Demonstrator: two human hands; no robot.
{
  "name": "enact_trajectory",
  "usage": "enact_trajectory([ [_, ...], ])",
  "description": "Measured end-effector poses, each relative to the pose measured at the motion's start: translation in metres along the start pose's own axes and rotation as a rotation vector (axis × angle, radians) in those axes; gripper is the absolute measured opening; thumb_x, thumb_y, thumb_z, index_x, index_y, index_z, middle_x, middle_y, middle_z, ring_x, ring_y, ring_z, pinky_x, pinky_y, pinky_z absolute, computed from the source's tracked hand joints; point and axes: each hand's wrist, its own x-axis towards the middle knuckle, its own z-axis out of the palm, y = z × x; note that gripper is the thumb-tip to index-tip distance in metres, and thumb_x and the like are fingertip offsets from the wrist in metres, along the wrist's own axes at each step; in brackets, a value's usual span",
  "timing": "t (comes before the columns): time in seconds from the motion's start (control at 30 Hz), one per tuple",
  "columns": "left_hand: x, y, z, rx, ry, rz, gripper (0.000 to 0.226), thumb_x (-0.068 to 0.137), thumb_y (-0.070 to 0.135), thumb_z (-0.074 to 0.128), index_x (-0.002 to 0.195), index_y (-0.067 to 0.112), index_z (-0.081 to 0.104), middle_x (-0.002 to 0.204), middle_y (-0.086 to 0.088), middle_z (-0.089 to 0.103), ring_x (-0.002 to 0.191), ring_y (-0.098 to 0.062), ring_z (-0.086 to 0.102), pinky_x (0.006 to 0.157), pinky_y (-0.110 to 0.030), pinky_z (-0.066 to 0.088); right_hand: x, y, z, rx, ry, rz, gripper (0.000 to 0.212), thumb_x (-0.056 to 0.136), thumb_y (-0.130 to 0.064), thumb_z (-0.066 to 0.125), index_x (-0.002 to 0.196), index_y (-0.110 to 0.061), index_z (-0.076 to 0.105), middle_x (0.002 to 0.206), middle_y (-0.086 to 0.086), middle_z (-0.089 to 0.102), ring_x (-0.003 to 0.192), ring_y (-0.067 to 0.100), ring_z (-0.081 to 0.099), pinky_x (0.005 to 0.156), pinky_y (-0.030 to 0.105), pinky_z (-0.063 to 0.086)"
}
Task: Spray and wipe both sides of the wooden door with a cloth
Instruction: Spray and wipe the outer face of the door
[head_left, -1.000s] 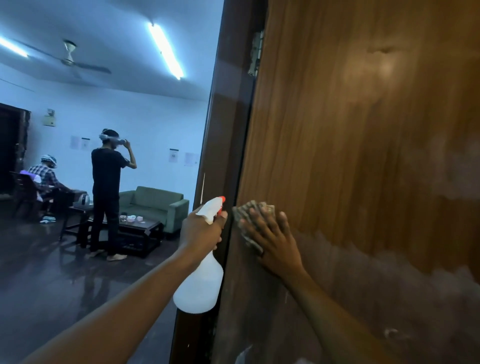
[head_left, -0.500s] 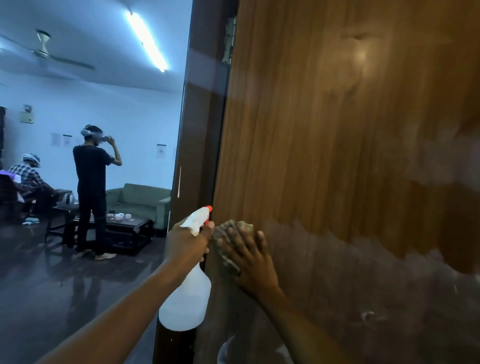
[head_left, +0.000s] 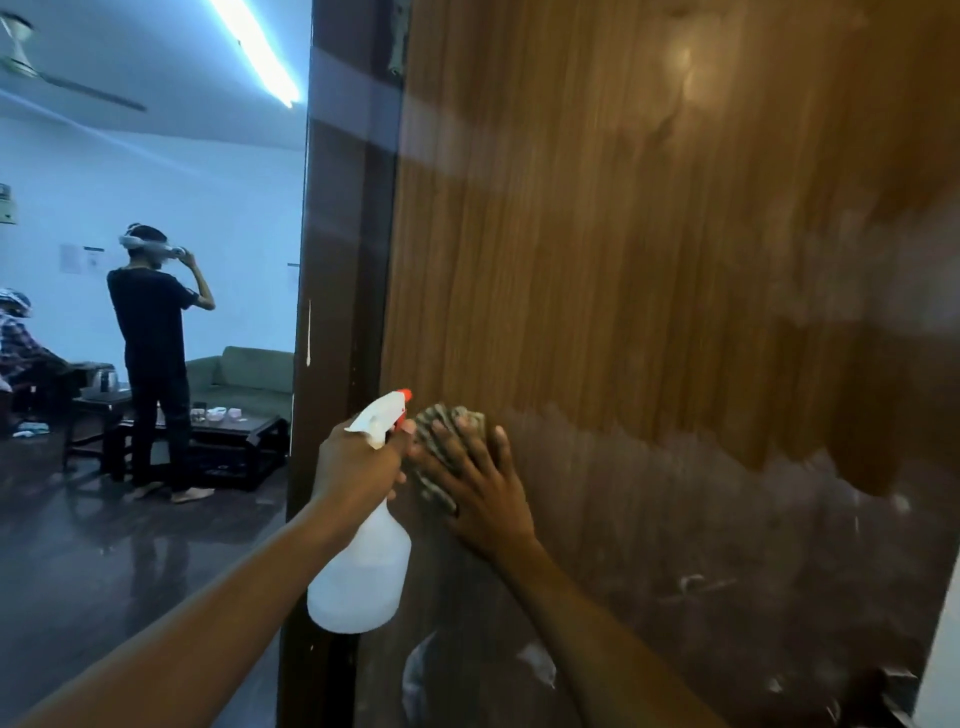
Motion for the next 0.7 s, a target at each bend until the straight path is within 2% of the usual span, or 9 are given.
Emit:
enact_trajectory([
  [0.1,-0.001,-0.002,0.008,0.008,-0.04,0.008,0.041,0.088,0.031,0.064,0.123,0.011,0.059,0.09,-0.004,0.07,0.059,-0.014,0.064,0.046,-0.021,0.048,-0.034,0.031,0.001,-0.012,0.061,0.231,0.073,0.096,-0.052,0.049,0.158,-0.029,0.019,0.166,0.007,0.007,0.152,0.036,0.009,0.116,0.065,0.016],
  [0.17,0.0,-0.003,0.015,0.01,-0.045,0.001,0.043,0.086,0.034,0.065,0.123,0.012,0.058,0.093,-0.003,0.07,0.063,-0.016,0.066,0.048,-0.021,0.049,-0.027,0.051,-0.009,0.01,0.115,0.426,0.069,0.098,-0.052,0.045,0.157,-0.026,0.023,0.165,0.012,0.011,0.151,0.04,0.009,0.116,0.066,0.011],
  [0.23,0.0,-0.002,0.024,0.009,-0.042,-0.012,0.045,0.085,0.036,0.065,0.122,0.012,0.057,0.092,-0.002,0.069,0.066,-0.018,0.067,0.049,-0.022,0.05,0.001,0.059,-0.024,0.076,0.159,0.569,0.068,0.1,-0.053,0.039,0.158,-0.024,0.02,0.165,0.013,0.006,0.151,0.04,0.001,0.118,0.064,0.005],
  [0.3,-0.001,-0.001,0.034,0.004,-0.052,-0.011,0.045,0.086,0.036,0.065,0.122,0.012,0.057,0.09,-0.003,0.07,0.068,-0.019,0.067,0.053,-0.025,0.052,0.025,0.059,-0.031,0.111,0.16,0.582,0.069,0.1,-0.056,0.035,0.158,-0.023,0.017,0.166,0.013,0.002,0.151,0.04,-0.004,0.119,0.062,0.001],
  [0.4,-0.003,0.001,0.044,-0.016,-0.057,-0.01,0.044,0.087,0.035,0.065,0.124,0.013,0.057,0.094,-0.003,0.07,0.068,-0.019,0.066,0.055,-0.028,0.052,0.018,0.048,-0.016,0.038,0.108,0.344,0.07,0.099,-0.058,0.036,0.158,-0.025,0.017,0.166,0.011,0.003,0.151,0.038,-0.004,0.119,0.061,0.002],
  [0.5,-0.007,0.0,0.054,-0.003,-0.058,-0.015,0.041,0.087,0.035,0.065,0.121,0.014,0.059,0.094,-0.002,0.07,0.068,-0.017,0.066,0.053,-0.025,0.05,-0.042,0.039,0.001,0.004,-0.005,0.152,0.068,0.101,-0.055,0.036,0.159,-0.027,0.013,0.167,0.006,0.0,0.152,0.034,0.001,0.117,0.062,0.014],
  [0.57,-0.01,-0.004,0.06,-0.005,-0.073,-0.026,0.039,0.085,0.037,0.066,0.117,0.014,0.061,0.092,-0.002,0.07,0.07,-0.02,0.068,0.055,-0.027,0.052,-0.089,0.049,0.011,-0.025,-0.011,0.208,0.072,0.099,-0.053,0.043,0.159,-0.027,0.011,0.167,0.006,0.0,0.152,0.033,0.004,0.117,0.063,0.014],
  [0.7,-0.017,-0.007,0.073,-0.02,-0.064,-0.051,0.039,0.084,0.037,0.067,0.115,0.014,0.061,0.093,-0.003,0.07,0.071,-0.022,0.068,0.056,-0.028,0.053,-0.103,0.098,-0.001,0.021,0.092,0.562,0.071,0.097,-0.053,0.04,0.158,-0.021,0.02,0.166,0.013,0.007,0.151,0.039,0.004,0.116,0.066,0.011],
])
